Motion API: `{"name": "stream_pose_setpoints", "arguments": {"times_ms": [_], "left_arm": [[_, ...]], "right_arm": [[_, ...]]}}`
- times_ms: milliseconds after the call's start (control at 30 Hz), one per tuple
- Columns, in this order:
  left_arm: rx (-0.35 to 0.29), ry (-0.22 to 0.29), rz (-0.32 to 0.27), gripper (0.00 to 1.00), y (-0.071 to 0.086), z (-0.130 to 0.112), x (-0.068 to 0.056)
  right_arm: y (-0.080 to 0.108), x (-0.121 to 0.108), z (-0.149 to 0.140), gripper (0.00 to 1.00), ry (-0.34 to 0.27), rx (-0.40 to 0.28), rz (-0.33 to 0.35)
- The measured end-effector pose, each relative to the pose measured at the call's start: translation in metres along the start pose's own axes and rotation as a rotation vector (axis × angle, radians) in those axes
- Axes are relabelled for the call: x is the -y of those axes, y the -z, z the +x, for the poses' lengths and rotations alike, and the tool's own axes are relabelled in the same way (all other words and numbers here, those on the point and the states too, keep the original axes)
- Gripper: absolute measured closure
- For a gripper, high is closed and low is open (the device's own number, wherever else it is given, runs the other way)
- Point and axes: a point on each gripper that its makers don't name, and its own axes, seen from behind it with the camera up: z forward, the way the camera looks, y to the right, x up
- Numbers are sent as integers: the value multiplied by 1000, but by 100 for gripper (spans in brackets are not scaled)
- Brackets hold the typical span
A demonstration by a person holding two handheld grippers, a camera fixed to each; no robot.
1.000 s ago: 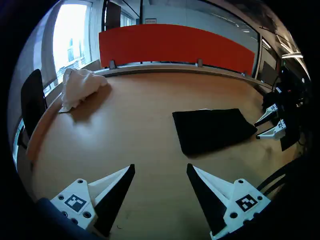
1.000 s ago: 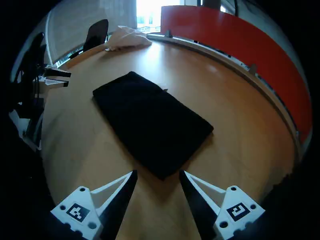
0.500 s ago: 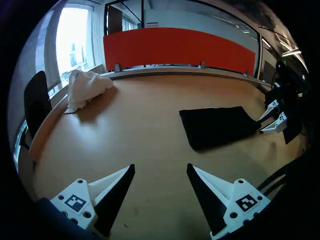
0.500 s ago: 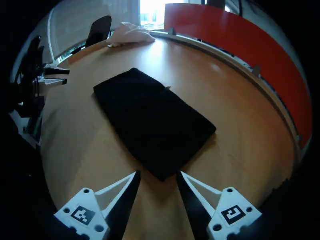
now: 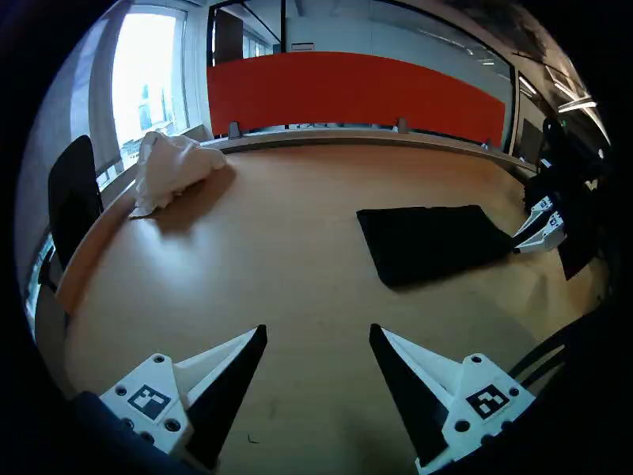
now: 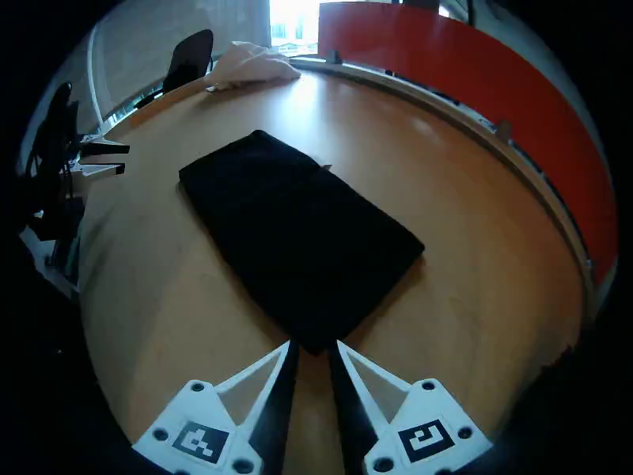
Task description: Fold towel
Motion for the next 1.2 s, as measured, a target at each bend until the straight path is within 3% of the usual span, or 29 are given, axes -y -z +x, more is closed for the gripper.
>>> {"name": "stream_pose_setpoints", "arguments": {"times_ms": [233, 500, 1200], "left_arm": [[1, -5, 0, 4, 2, 1, 2], [2, -2, -1, 4, 4, 3, 1], [7, 0, -13, 4, 10, 5, -1]], "right_arm": [[1, -1, 4, 96, 0, -24, -10], [14, -2, 20, 97, -1, -69, -36], [69, -11, 71, 97, -5, -179, -113]]}}
